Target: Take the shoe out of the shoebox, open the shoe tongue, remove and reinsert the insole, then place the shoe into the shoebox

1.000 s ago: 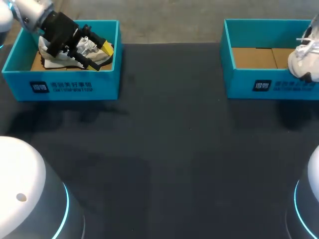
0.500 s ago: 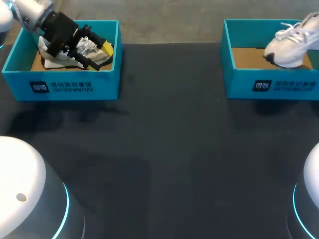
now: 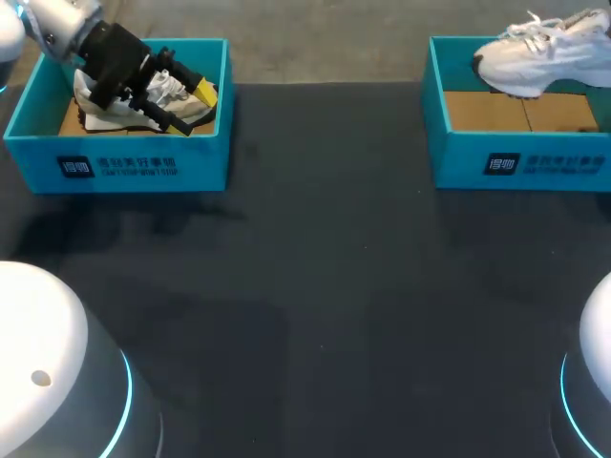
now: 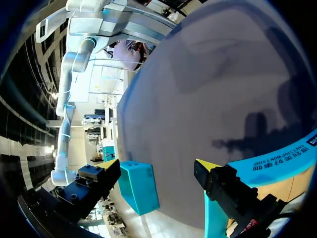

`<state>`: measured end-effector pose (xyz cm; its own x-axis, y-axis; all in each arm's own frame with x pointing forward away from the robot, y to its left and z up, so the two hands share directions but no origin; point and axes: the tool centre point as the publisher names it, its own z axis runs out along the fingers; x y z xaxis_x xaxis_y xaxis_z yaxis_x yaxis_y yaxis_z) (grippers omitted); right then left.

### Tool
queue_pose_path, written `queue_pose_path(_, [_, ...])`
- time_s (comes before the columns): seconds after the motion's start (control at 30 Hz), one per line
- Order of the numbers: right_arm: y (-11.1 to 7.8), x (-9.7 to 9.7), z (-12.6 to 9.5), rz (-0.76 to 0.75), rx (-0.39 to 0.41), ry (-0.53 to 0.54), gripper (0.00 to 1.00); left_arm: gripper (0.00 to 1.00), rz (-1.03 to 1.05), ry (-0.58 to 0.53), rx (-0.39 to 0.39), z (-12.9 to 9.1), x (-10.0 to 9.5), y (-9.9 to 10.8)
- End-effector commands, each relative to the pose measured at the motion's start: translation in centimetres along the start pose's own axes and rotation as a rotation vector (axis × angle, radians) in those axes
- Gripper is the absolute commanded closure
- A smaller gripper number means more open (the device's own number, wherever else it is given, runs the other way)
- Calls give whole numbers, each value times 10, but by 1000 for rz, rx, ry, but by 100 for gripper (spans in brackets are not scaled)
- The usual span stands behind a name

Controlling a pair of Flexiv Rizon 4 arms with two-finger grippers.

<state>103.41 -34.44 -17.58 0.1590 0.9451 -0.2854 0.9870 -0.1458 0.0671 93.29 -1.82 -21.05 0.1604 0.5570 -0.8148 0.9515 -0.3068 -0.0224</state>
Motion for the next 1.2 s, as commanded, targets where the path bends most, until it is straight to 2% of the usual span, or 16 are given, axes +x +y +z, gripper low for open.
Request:
queue_pose_path(0.03, [-1,7,1,269,31,-51,100,0,1,3,1,0,0,0])
queue_pose_path(0.43, [-5,5,0,228,24,-43,100,0,1,3,1,0,0,0])
queue_pose_path(0.53, [-3,4,-1,157,31,-17,100,0,1,3,1,0,0,0])
queue_pose_path(1.2, [-3,4,-1,157,31,-17,100,0,1,3,1,0,0,0])
